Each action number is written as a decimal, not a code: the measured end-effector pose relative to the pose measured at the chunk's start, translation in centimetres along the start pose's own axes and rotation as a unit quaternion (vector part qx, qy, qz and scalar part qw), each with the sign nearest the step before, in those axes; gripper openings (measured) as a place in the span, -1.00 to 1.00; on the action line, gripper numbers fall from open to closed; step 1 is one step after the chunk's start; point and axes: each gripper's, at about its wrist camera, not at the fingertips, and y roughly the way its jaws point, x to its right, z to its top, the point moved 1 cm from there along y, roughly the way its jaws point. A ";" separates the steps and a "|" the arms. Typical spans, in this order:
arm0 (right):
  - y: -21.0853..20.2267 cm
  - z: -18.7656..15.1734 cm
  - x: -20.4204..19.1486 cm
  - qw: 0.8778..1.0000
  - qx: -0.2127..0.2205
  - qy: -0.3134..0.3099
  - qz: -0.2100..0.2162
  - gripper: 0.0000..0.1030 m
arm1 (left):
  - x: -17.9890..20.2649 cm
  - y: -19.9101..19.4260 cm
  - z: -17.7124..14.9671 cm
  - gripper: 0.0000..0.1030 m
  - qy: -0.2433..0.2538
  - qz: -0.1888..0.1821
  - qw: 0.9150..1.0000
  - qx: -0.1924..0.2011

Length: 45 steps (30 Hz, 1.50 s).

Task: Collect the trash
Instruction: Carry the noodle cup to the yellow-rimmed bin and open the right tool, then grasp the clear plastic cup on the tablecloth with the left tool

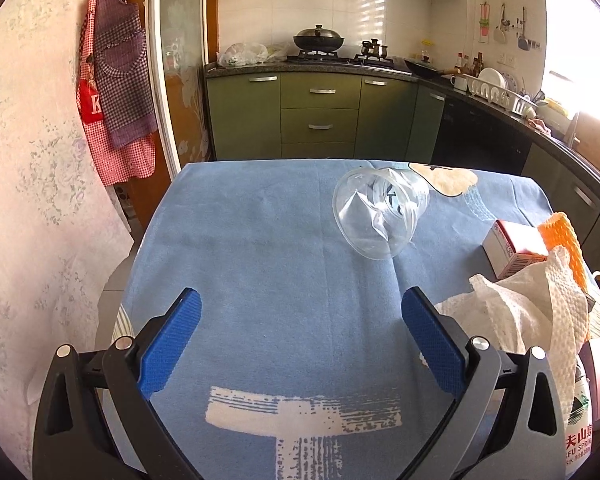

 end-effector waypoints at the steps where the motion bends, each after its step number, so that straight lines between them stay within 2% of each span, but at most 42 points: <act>1: 0.5 0.2 0.4 1.000 0.002 0.006 -0.008 -0.41 | 0.0 0.1 0.0 0.93 0.000 0.000 1.000 -0.001; 2: 0.7 0.3 0.5 1.000 0.008 0.006 -0.022 -0.22 | 0.0 0.2 0.0 0.93 0.001 0.000 1.000 -0.003; 3: 0.8 0.5 0.5 1.000 0.012 0.005 -0.027 -0.23 | 0.0 0.2 -0.1 0.93 0.001 0.000 1.000 -0.004; 8: 0.0 -0.4 0.3 1.000 0.027 0.004 0.002 -0.23 | 0.1 0.4 -0.2 0.93 0.001 -0.003 1.000 -0.006; 12: -1.1 -1.9 -1.1 0.998 0.042 -0.014 0.040 -0.23 | 0.0 0.3 0.1 0.93 -0.009 -0.012 1.000 -0.015; 18: -1.9 -4.3 -3.5 0.994 0.045 -0.046 0.084 -0.23 | 0.5 0.1 2.9 0.93 -0.014 -0.060 0.997 -0.036; 20: -2.6 -5.0 -3.8 0.994 0.044 -0.053 0.089 -0.23 | 1.0 0.9 4.5 0.93 -0.015 -0.080 0.996 -0.046; 25: -3.5 -6.4 -4.6 0.992 0.046 -0.062 0.101 -0.22 | 2.7 4.4 6.2 0.93 0.002 -0.077 0.994 -0.078; 28: -4.1 -7.1 -4.6 0.991 0.047 -0.069 0.101 -0.22 | 3.0 6.8 6.5 0.84 -0.006 -0.089 0.991 -0.099; 31: -4.1 -7.0 -4.6 0.991 0.046 -0.072 0.104 -0.22 | 3.4 8.6 6.7 0.71 -0.002 -0.096 0.990 -0.108; 35: -3.4 -6.8 -5.2 0.991 0.041 -0.075 0.104 -0.22 | 4.1 10.7 6.6 0.34 0.000 -0.106 0.987 -0.120; 38: -3.1 -7.2 -5.1 0.991 0.039 -0.078 0.106 -0.22 | 4.6 11.5 6.6 0.09 0.005 -0.112 0.987 -0.113; 40: -2.8 -7.2 -5.1 0.990 0.040 -0.080 0.106 -0.22 | 5.1 11.7 6.7 -0.15 0.011 -0.120 0.987 -0.108; 42: -2.7 -7.2 -5.0 0.990 0.039 -0.081 0.108 -0.22 | 5.4 11.6 6.7 -0.57 0.016 -0.127 0.986 -0.106; 44: -2.8 -7.3 -4.9 0.989 0.042 -0.083 0.111 -0.22 | 5.6 11.4 6.8 -0.78 0.020 -0.129 0.986 -0.104; 45: -2.9 -7.4 -4.9 0.989 0.043 -0.083 0.114 -0.22 | 5.6 11.1 6.9 -0.82 0.023 -0.130 0.986 -0.100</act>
